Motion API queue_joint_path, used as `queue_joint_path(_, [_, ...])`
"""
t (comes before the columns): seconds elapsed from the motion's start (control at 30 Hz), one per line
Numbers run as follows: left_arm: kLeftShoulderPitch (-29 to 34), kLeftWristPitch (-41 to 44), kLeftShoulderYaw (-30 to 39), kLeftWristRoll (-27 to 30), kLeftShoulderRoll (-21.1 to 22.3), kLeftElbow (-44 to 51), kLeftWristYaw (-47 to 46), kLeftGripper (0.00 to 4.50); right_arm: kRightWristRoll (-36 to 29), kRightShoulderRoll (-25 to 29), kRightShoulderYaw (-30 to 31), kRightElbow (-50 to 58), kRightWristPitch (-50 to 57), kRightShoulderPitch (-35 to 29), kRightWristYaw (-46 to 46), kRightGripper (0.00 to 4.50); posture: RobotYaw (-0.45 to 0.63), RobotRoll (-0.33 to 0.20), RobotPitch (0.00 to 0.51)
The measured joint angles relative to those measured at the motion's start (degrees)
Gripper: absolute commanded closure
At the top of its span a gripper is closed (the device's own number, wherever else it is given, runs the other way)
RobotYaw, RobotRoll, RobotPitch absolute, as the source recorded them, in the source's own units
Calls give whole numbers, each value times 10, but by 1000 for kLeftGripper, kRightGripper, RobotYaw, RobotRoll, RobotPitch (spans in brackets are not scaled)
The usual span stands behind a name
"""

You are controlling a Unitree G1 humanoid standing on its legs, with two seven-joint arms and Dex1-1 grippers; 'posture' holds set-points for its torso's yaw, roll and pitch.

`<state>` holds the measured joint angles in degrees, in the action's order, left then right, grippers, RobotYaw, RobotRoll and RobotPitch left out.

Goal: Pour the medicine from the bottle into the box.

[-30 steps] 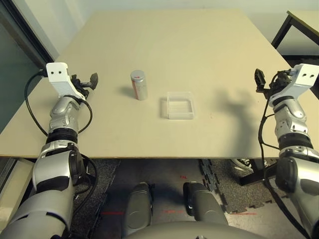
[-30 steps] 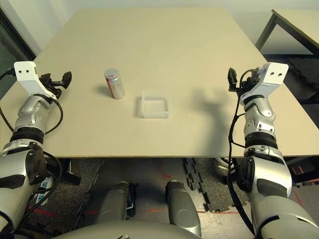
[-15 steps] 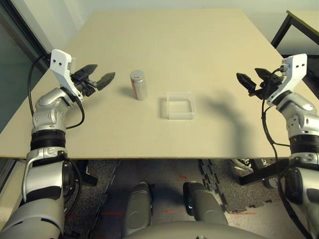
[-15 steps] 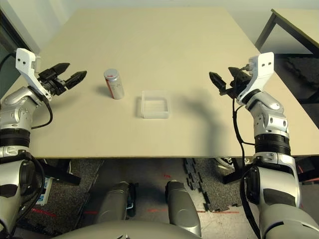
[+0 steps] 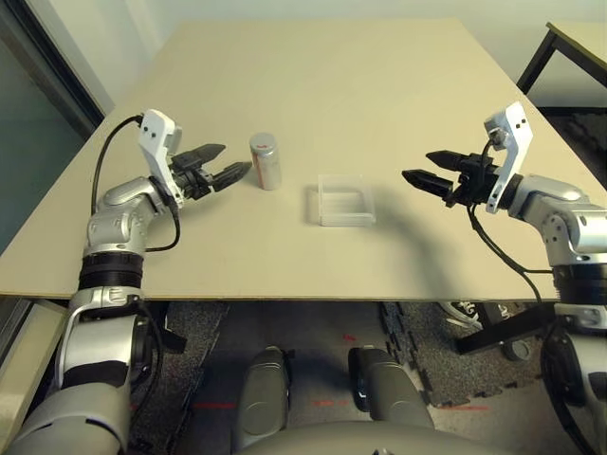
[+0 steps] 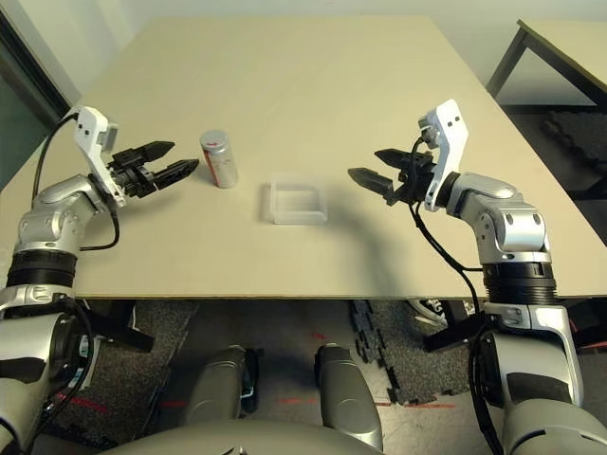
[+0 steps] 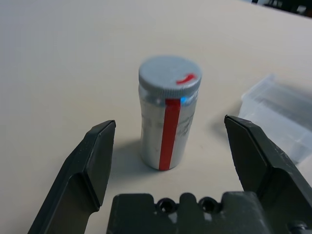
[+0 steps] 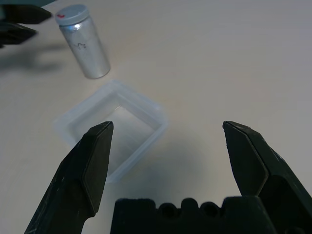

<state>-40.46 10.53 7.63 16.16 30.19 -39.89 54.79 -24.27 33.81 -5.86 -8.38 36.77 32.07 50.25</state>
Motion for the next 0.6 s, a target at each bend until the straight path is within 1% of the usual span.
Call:
queue_joint_path(0.23, [-54,-56,-5,-30,-10,-99,-23,11,-9,-6,0,38,21,-10,-9,0,-156,0,95])
queue_joint_path(0.6, [-86,-105,-20,-59,-37,-185,-25,11,-22,-16,1,64,30,-14,-22,0,-173,0,82])
